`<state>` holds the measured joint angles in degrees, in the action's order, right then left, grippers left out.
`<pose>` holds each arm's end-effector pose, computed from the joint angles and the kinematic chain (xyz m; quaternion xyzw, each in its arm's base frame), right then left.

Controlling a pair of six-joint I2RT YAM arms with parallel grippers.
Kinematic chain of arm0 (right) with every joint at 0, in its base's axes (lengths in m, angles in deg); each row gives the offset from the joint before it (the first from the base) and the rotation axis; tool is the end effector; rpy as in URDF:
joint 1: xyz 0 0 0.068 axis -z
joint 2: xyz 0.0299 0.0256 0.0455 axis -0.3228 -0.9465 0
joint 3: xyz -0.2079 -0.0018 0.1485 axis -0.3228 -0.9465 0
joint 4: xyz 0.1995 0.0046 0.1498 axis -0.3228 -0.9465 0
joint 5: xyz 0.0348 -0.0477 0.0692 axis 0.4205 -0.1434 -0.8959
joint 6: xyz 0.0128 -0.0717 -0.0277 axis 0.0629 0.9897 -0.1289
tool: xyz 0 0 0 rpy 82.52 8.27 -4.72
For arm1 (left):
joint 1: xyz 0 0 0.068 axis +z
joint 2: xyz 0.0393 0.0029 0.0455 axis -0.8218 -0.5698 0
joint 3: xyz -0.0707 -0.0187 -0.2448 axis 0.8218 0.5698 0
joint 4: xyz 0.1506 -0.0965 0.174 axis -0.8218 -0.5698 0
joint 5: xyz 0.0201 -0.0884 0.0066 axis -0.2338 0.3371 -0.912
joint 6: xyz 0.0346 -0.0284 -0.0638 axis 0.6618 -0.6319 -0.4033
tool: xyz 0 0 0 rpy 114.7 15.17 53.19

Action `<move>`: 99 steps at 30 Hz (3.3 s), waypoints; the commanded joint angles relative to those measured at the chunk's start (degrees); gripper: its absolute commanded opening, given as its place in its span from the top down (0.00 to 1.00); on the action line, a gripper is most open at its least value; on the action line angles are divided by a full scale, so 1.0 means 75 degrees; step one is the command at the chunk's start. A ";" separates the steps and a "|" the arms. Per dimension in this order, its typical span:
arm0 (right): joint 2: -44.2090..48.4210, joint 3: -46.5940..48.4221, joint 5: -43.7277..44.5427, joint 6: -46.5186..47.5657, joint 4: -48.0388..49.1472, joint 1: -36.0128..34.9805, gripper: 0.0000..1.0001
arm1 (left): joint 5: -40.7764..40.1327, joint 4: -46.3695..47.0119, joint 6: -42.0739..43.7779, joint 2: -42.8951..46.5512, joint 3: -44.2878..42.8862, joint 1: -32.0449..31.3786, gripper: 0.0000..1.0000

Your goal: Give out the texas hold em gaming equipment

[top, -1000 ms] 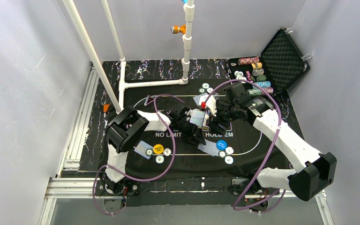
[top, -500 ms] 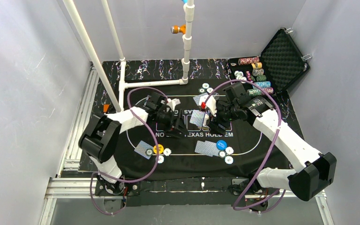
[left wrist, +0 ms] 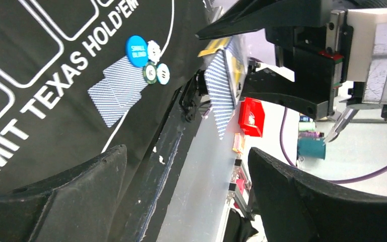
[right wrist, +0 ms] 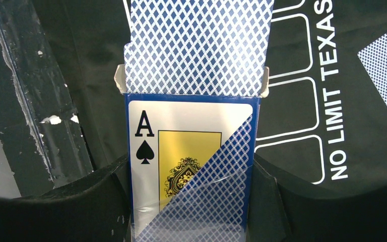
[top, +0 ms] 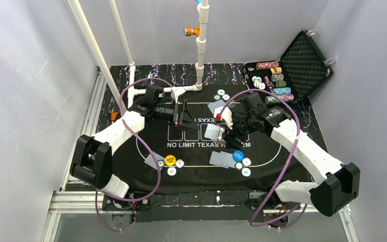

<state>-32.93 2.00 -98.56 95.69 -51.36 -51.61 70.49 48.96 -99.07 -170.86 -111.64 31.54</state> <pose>0.1940 0.1588 0.2659 -0.6016 0.7156 0.1935 0.2976 0.2774 -0.1847 0.2455 0.1874 0.7790 -0.5770 0.1583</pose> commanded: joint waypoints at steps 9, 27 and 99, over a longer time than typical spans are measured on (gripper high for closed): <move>0.0049 0.0315 -0.0750 0.0241 0.0051 -0.0024 0.99 | -0.0141 0.0449 -0.0579 -0.0483 -0.0687 -0.1340 0.24; 0.0131 0.0247 -0.0555 0.0270 0.0047 -0.0025 0.99 | 0.0492 0.0812 -0.0816 -0.0190 -0.0196 -0.0812 0.89; 0.0271 0.0093 -0.0629 0.0474 0.0009 -0.0019 0.99 | 0.0470 -0.1905 0.0945 0.0105 -0.1921 0.0946 1.00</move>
<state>-32.87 2.00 -101.82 98.54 -53.08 -51.61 72.92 46.73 -102.48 -172.65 -120.91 35.23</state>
